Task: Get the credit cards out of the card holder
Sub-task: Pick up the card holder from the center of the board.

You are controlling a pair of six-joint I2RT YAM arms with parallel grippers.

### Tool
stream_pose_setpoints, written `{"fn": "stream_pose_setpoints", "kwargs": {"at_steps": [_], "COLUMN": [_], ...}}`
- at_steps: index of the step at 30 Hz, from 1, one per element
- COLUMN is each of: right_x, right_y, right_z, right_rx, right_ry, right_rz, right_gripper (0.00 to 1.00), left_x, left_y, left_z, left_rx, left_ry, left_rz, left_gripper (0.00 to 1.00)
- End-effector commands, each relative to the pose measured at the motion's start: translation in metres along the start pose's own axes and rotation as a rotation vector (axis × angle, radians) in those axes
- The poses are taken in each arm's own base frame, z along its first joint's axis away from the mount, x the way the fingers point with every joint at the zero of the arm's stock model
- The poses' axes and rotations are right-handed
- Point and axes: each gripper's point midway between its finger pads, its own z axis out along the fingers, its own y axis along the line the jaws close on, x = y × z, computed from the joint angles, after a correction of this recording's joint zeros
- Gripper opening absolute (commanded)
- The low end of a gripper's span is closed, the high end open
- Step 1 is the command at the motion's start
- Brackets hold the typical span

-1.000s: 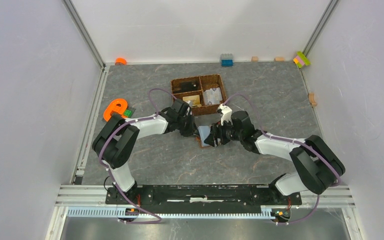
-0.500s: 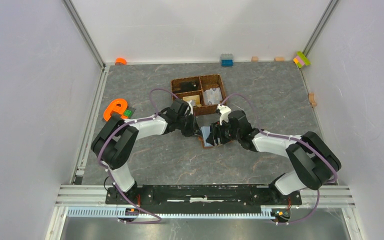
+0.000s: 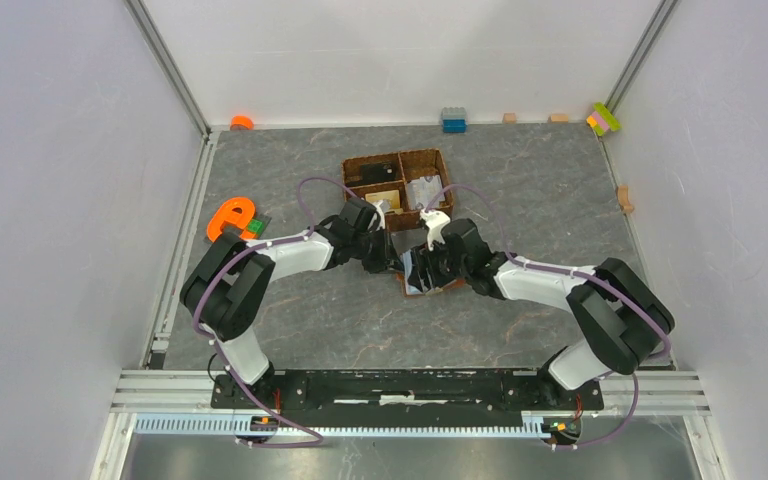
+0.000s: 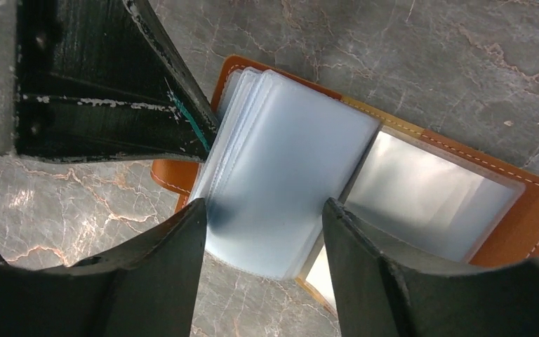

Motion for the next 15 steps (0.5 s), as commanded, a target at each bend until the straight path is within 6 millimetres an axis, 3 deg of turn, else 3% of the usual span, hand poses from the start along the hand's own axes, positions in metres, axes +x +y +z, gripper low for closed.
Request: {"fn": "stream_pose_setpoints", "kwargs": {"at_steps": [1,4,15], "right_x": [-0.009,-0.015,-0.031], "right_y": [-0.02,-0.036,-0.062], "right_z": [0.0,-0.007,-0.03], "right_rx": [0.129,0.228,0.407], "right_ry": [0.003,-0.012,-0.085], "right_rz": [-0.031,-0.035,-0.03], "right_gripper": [0.64,0.64,0.67], "left_x": [-0.01,-0.01,-0.011], "left_y": [-0.025,-0.024,-0.021], "left_z": [-0.013,-0.012,-0.011], "left_rx": [0.088,0.08,0.066], "left_ry": [-0.038,-0.037,-0.034], "left_rz": [0.062,0.062,0.067], "left_gripper": [0.03,0.03,0.03]}}
